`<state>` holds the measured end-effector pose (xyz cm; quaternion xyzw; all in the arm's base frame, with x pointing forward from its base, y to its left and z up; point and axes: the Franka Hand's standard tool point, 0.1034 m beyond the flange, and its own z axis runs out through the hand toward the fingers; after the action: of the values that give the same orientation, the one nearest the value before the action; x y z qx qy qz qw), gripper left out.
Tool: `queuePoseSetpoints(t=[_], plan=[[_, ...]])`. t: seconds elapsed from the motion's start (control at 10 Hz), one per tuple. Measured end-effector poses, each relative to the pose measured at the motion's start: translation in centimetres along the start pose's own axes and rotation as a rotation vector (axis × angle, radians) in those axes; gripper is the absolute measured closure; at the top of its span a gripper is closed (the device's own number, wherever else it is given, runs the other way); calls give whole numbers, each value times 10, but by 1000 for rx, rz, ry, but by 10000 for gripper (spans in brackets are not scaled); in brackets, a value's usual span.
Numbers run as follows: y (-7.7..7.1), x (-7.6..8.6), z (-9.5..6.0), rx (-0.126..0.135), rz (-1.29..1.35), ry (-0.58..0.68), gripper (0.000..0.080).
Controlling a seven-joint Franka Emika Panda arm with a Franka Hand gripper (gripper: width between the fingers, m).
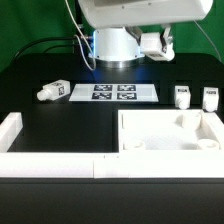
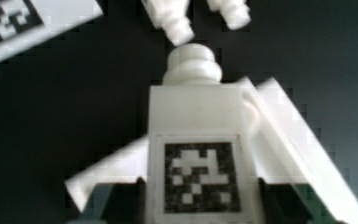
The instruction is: Assemble one leg
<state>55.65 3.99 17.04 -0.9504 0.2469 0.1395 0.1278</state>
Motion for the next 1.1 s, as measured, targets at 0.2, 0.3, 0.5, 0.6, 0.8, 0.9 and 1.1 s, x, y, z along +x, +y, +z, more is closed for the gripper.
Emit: queuePoseSetpoints(t=[0.2, 0.3, 0.5, 0.6, 0.8, 0.9, 1.1], plan=[[1, -9, 6, 1, 14, 108, 514], [-4, -4, 4, 17, 9, 185, 514], [-13, 3, 6, -28, -83, 349, 514], [-19, 12, 3, -33, -164, 432, 514], [-18, 48, -6, -42, -304, 595, 514], [-31, 52, -10, -34, -345, 694, 514], [-41, 42, -5, 0, -374, 833, 514]])
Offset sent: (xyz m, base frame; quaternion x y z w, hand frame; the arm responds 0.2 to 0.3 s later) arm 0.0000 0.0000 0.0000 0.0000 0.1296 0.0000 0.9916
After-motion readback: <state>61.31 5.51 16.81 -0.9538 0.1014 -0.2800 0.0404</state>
